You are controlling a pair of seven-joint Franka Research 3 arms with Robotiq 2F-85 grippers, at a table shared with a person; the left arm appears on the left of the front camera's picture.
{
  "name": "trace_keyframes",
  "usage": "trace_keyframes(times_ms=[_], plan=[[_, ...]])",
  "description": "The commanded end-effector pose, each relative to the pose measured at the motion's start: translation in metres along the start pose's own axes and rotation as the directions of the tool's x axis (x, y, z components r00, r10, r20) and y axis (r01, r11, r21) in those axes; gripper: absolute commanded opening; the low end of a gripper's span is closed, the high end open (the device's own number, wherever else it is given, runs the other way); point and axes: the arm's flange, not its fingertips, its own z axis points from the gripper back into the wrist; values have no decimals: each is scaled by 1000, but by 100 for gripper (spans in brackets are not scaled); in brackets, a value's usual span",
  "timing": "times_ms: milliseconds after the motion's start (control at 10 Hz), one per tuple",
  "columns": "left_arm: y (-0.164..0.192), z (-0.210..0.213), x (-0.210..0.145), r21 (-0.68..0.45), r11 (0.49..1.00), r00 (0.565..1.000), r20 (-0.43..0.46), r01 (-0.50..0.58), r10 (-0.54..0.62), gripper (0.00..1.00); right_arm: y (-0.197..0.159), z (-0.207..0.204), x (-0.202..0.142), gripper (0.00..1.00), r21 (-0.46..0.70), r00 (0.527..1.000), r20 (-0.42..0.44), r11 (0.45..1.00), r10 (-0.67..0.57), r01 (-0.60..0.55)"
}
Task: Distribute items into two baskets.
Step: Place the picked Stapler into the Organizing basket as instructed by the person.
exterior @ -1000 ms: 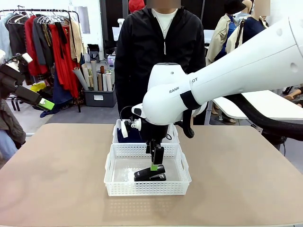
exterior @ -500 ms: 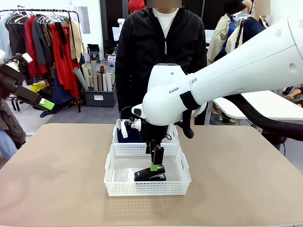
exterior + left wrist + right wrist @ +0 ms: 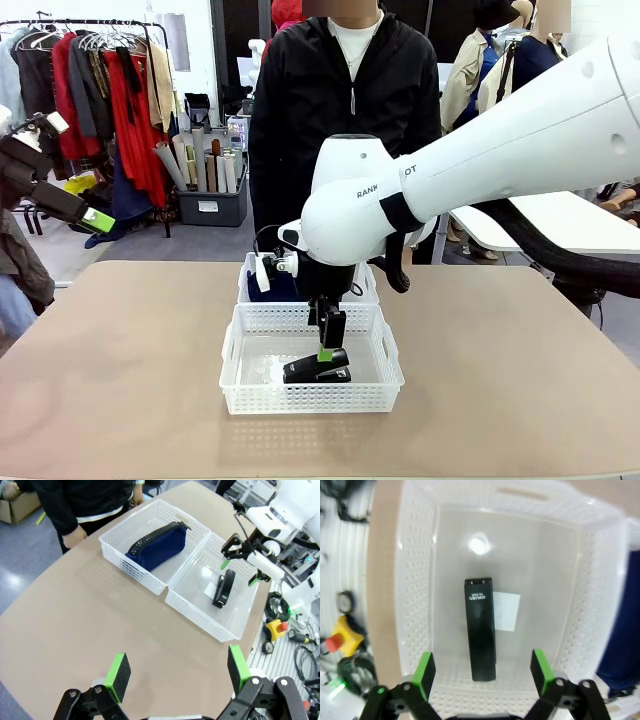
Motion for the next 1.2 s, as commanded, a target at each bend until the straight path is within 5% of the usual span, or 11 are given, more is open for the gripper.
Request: trace_keyframes(times_ms=[0,400,600,1100], plan=[[-2,1,-2,4,1000,1000,-12,5,-5,100,-1,39,-49,100,10,979,131,988,-154,154],[-2,1,-2,4,1000,1000,-12,5,-5,100,-5,100,-182,100,95,872,252,907,-420,409],[-2,1,-2,4,1000,1000,-12,5,-5,100,10,124,-249,100,140,766,322,828,-556,542],[-2,1,-2,4,1000,1000,-12,5,-5,100,58,192,-323,100,346,458,489,647,-742,679]])
